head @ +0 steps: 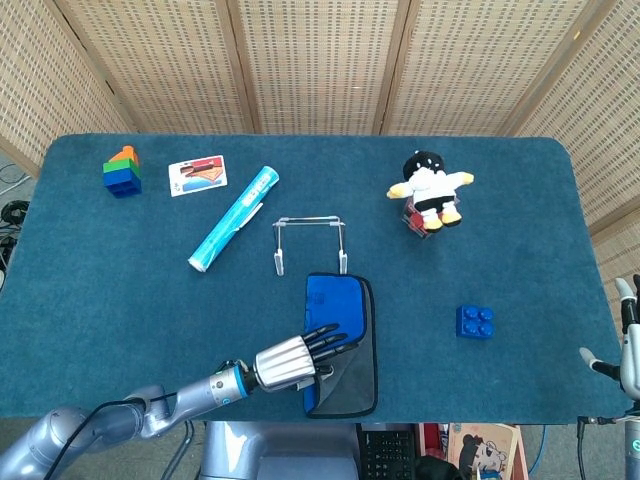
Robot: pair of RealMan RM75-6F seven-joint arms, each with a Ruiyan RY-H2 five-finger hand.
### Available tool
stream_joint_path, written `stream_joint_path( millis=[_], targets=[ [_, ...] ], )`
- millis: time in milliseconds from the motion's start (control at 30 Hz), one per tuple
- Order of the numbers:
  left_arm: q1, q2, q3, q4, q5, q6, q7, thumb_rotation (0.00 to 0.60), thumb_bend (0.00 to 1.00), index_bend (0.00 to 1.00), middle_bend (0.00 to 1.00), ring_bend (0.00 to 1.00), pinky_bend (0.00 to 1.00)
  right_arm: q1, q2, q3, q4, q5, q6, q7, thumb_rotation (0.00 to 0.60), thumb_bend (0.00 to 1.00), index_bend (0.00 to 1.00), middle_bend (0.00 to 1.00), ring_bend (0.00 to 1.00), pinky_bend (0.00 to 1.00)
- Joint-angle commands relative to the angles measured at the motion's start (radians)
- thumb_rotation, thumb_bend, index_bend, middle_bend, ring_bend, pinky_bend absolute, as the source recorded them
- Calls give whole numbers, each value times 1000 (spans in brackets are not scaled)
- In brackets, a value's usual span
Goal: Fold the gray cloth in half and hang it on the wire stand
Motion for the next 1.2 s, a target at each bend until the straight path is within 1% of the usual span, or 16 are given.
stream_joint_path(
  millis=[33,267,533,633,833,867,933,967,1000,1067,1100,1200],
  targets=[
    [-13,-9,-2,10,14,9,10,600,500,706,0,0,0,1,-1,0,0,1,-1,-2,600,0,0,0,0,0],
    [-66,-42,-27,24,45,25,46,600,500,702,0,0,0,2,-3,1,2,4,0,-7,600,0,0,0,0,0],
    [-118,-108,-56,46,40,-14,62,600,500,696,0,0,0,0,-7,-1,5,-8,15,-26,600,0,0,0,0,0],
    [-146,-145,-79,59,24,-56,71,600,499,690,0,0,0,4,1,-19,20,-68,18,-3,600,0,0,0,0,0],
    [-164,-176,-90,76,3,-102,98,600,495,641,0,0,0,8,9,-38,47,-122,12,42,600,0,0,0,0,0],
    [-166,-180,-92,78,-1,-109,102,600,493,607,0,0,0,8,11,-41,48,-129,11,49,600,0,0,0,0,0],
    [-171,-191,-98,83,-12,-123,105,600,486,481,0,0,0,8,15,-44,49,-138,10,62,600,0,0,0,0,0],
    [-172,-193,-99,85,-15,-126,105,600,480,371,0,0,0,8,16,-45,49,-140,10,64,600,0,0,0,0,0],
    [-173,-196,-100,86,-17,-130,104,600,466,218,0,0,0,8,17,-45,49,-141,11,65,600,0,0,0,0,0],
    [-174,-202,-102,89,-23,-131,98,600,429,37,0,0,0,7,18,-45,48,-142,12,68,600,0,0,0,0,0],
    [-174,-206,-105,92,-27,-128,95,600,410,9,0,0,0,6,19,-45,47,-142,13,71,600,0,0,0,0,0],
    [-172,-213,-113,102,-35,-114,94,600,308,0,0,0,0,5,20,-44,47,-139,12,74,600,0,0,0,0,0]
  ],
)
